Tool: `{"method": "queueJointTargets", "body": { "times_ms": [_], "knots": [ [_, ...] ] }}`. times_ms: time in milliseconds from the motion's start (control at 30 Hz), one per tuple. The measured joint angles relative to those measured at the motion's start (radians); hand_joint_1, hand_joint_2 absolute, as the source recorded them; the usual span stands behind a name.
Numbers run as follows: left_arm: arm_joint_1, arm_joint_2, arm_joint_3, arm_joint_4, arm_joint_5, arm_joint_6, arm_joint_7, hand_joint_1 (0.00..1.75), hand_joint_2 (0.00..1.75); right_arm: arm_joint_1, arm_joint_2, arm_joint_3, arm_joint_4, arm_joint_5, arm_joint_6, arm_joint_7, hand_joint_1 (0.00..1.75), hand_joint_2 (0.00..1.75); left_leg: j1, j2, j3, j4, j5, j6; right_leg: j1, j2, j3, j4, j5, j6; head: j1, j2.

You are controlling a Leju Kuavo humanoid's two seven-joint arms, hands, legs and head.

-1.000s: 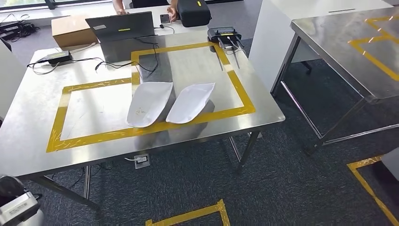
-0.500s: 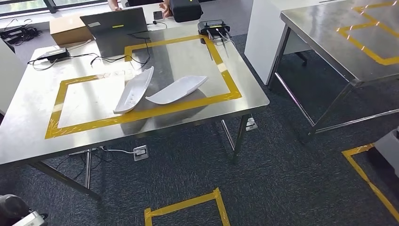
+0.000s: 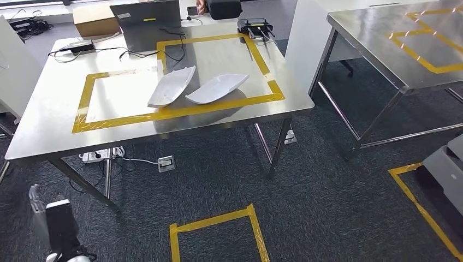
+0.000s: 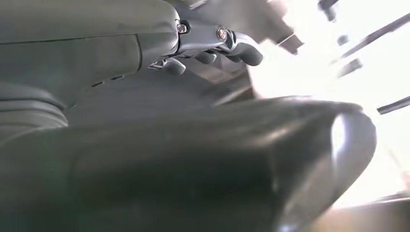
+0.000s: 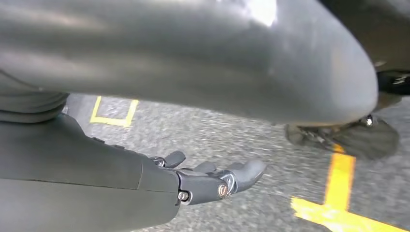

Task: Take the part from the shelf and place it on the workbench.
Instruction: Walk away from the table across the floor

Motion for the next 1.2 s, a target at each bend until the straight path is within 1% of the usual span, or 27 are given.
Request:
{"method": "queueJointTargets", "body": {
  "times_ms": [33,67,100,133,167,233,300,367,400,433,500,533,567,600,633,667,733,767,833,867,900,933,1000,1033,1067,1100,1200],
  "knots": [
    [-0.007,0.016,0.004,0.108,-0.010,-0.032,0.090,0.00,0.00,-0.001,-0.001,0.000,0.000,0.005,0.000,0.002,0.00,0.00,-0.001,0.004,-0.014,0.003,0.011,-0.002,0.001,0.000,-0.003,0.052,-0.014,0.001,0.000,0.000],
    [-0.004,0.031,0.007,0.208,-0.028,-0.071,0.196,0.00,0.00,-0.001,-0.003,0.000,0.000,0.005,0.000,0.004,0.00,0.00,-0.002,0.011,-0.029,0.007,0.021,-0.004,0.002,0.001,0.006,0.079,-0.004,0.001,0.000,0.000],
    [0.007,0.044,0.009,0.294,-0.052,-0.120,0.315,0.00,0.00,-0.001,-0.004,0.000,0.000,0.004,0.000,0.008,0.00,0.00,-0.002,0.018,-0.044,0.013,0.028,-0.006,0.003,0.001,0.033,0.071,0.023,0.000,0.000,0.000],
    [0.020,0.054,0.007,0.363,-0.079,-0.174,0.432,0.00,0.00,-0.001,-0.006,0.000,0.000,0.002,0.000,0.015,0.00,0.00,-0.002,0.023,-0.058,0.020,0.034,-0.009,0.004,0.002,0.078,0.027,0.049,-0.004,0.000,0.000],
    [0.033,0.060,0.004,0.423,-0.102,-0.230,0.544,0.00,0.00,0.000,-0.009,0.000,0.000,0.003,0.000,0.027,0.00,0.00,-0.002,0.026,-0.070,0.027,0.039,-0.012,0.006,0.004,0.134,-0.044,0.054,-0.009,0.000,0.000],
    [0.058,0.067,-0.004,0.515,-0.117,-0.317,0.705,0.00,0.00,0.000,-0.013,0.000,0.000,0.011,0.000,0.057,0.00,0.00,-0.002,0.027,-0.085,0.036,0.052,-0.021,0.011,0.007,0.217,-0.169,0.037,-0.023,0.000,0.000],
    [0.076,0.066,-0.005,0.580,-0.088,-0.359,0.766,0.00,0.00,0.000,-0.016,0.000,0.000,0.020,0.000,0.096,0.00,0.00,0.001,0.024,-0.090,0.034,0.070,-0.032,0.015,0.003,0.229,-0.209,0.028,-0.036,0.000,0.000],
    [0.087,0.063,-0.002,0.627,-0.054,-0.381,0.782,0.00,0.00,-0.002,-0.016,0.000,0.000,0.022,0.000,0.137,0.00,0.00,0.004,0.014,-0.098,0.036,0.067,-0.044,0.013,-0.004,0.216,-0.219,0.050,-0.053,0.001,0.000],
    [0.092,0.062,0.000,0.644,-0.043,-0.386,0.784,0.00,0.00,-0.003,-0.016,0.000,0.000,0.022,0.000,0.153,0.00,0.00,0.005,0.006,-0.107,0.055,0.037,-0.050,0.011,-0.007,0.207,-0.224,0.064,-0.061,0.000,0.000],
    [0.094,0.061,0.003,0.659,-0.037,-0.389,0.783,0.00,0.00,-0.004,-0.016,0.000,0.000,0.021,0.000,0.163,0.00,0.00,0.007,-0.001,-0.119,0.093,-0.009,-0.055,0.009,-0.009,0.194,-0.227,0.079,-0.066,0.000,0.000],
    [0.096,0.060,0.007,0.682,-0.036,-0.393,0.779,0.00,0.00,-0.005,-0.017,0.000,0.000,0.017,0.000,0.173,0.00,0.00,0.009,-0.008,-0.143,0.207,-0.106,-0.063,0.009,-0.011,0.163,-0.226,0.104,-0.069,0.000,0.000],
    [0.096,0.060,0.008,0.690,-0.039,-0.396,0.774,0.00,0.00,-0.005,-0.018,0.000,0.000,0.015,0.000,0.174,0.00,0.00,0.011,-0.008,-0.146,0.259,-0.126,-0.067,0.009,-0.012,0.146,-0.224,0.116,-0.068,0.000,0.000],
    [0.096,0.060,0.008,0.697,-0.045,-0.399,0.764,0.00,0.00,-0.005,-0.018,0.000,0.000,0.015,0.000,0.174,0.00,0.00,0.013,-0.008,-0.137,0.288,-0.121,-0.070,0.008,-0.013,0.129,-0.220,0.127,-0.065,0.000,0.000],
    [0.096,0.060,0.008,0.703,-0.052,-0.399,0.746,0.00,0.00,-0.005,-0.018,0.000,0.000,0.019,0.000,0.172,0.00,0.00,0.016,-0.008,-0.112,0.286,-0.098,-0.073,0.007,-0.014,0.110,-0.216,0.139,-0.062,0.000,0.000],
    [0.094,0.060,0.008,0.706,-0.059,-0.395,0.718,0.00,0.00,-0.005,-0.019,0.001,0.000,0.027,0.000,0.168,0.00,0.00,0.019,-0.008,-0.070,0.250,-0.070,-0.075,0.005,-0.014,0.094,-0.210,0.149,-0.058,0.000,0.000],
    [0.091,0.060,0.008,0.708,-0.064,-0.389,0.681,0.00,0.00,-0.006,-0.020,0.002,-0.001,0.037,0.000,0.160,0.00,0.00,0.022,-0.009,-0.016,0.185,-0.060,-0.077,0.004,-0.015,0.079,-0.204,0.159,-0.052,0.000,0.000],
    [0.079,0.061,0.010,0.709,-0.060,-0.374,0.602,0.00,0.00,-0.009,-0.025,0.004,-0.001,0.049,0.000,0.127,0.00,0.00,0.020,-0.014,0.072,0.060,-0.078,-0.070,0.004,-0.015,0.062,-0.193,0.177,-0.038,0.003,0.000],
    [0.072,0.061,0.012,0.710,-0.056,-0.370,0.571,0.00,0.00,-0.012,-0.028,0.005,-0.002,0.049,0.000,0.105,0.00,0.00,0.016,-0.017,0.089,0.026,-0.092,-0.061,0.004,-0.015,0.058,-0.193,0.187,-0.030,0.004,0.000],
    [0.059,0.060,0.017,0.714,-0.050,-0.367,0.537,0.00,0.00,-0.015,-0.033,0.005,-0.002,0.045,0.000,0.068,0.00,0.00,0.012,-0.017,0.078,0.013,-0.085,-0.039,0.002,-0.014,0.056,-0.200,0.208,-0.016,0.006,0.000],
    [0.051,0.060,0.019,0.716,-0.052,-0.367,0.530,0.00,0.00,-0.016,-0.035,0.005,-0.002,0.043,0.000,0.056,0.00,0.00,0.011,-0.015,0.069,0.014,-0.075,-0.029,-0.001,-0.012,0.051,-0.199,0.205,-0.010,0.005,0.000],
    [0.043,0.059,0.020,0.717,-0.057,-0.367,0.526,0.00,0.00,-0.015,-0.036,0.005,-0.002,0.041,0.000,0.046,0.00,0.00,0.012,-0.012,0.057,0.012,-0.063,-0.020,-0.002,-0.010,0.042,-0.183,0.179,-0.006,0.005,0.000],
    [0.036,0.057,0.020,0.718,-0.066,-0.368,0.522,0.00,0.00,-0.015,-0.037,0.005,-0.002,0.041,0.000,0.036,0.00,0.00,0.013,-0.011,0.042,0.011,-0.049,-0.012,-0.003,-0.007,0.030,-0.147,0.133,-0.002,0.005,0.000],
    [0.021,0.054,0.020,0.719,-0.087,-0.371,0.526,0.00,0.00,-0.016,-0.038,0.005,-0.002,0.043,0.002,0.015,0.00,0.00,0.011,-0.010,0.010,0.013,-0.022,-0.005,-0.001,-0.004,0.003,-0.023,0.019,0.000,0.006,0.000],
    [0.015,0.052,0.019,0.720,-0.095,-0.375,0.536,0.00,0.00,-0.017,-0.038,0.005,-0.002,0.042,0.002,0.005,0.00,0.00,0.008,-0.010,-0.006,0.014,-0.009,-0.004,0.000,-0.003,-0.004,0.038,-0.012,-0.001,0.006,0.000],
    [0.009,0.049,0.019,0.722,-0.101,-0.378,0.550,0.00,0.00,-0.019,-0.038,0.005,-0.002,0.037,0.002,-0.001,0.00,0.00,0.006,-0.009,-0.022,0.016,0.004,-0.004,0.002,-0.003,0.000,0.077,-0.016,-0.003,0.006,0.000],
    [0.006,0.047,0.019,0.724,-0.108,-0.382,0.567,0.00,0.00,-0.020,-0.038,0.005,-0.002,0.029,0.002,-0.004,0.00,0.00,0.003,-0.009,-0.038,0.019,0.015,-0.004,0.004,-0.002,0.020,0.084,0.001,-0.007,0.006,0.000],
    [0.007,0.042,0.016,0.729,-0.130,-0.391,0.611,0.00,0.00,-0.021,-0.037,0.004,-0.002,0.006,0.002,0.009,0.00,0.00,-0.001,-0.008,-0.072,0.027,0.038,-0.009,0.013,0.000,0.150,-0.051,0.064,-0.026,0.007,0.000]
  ]
}}
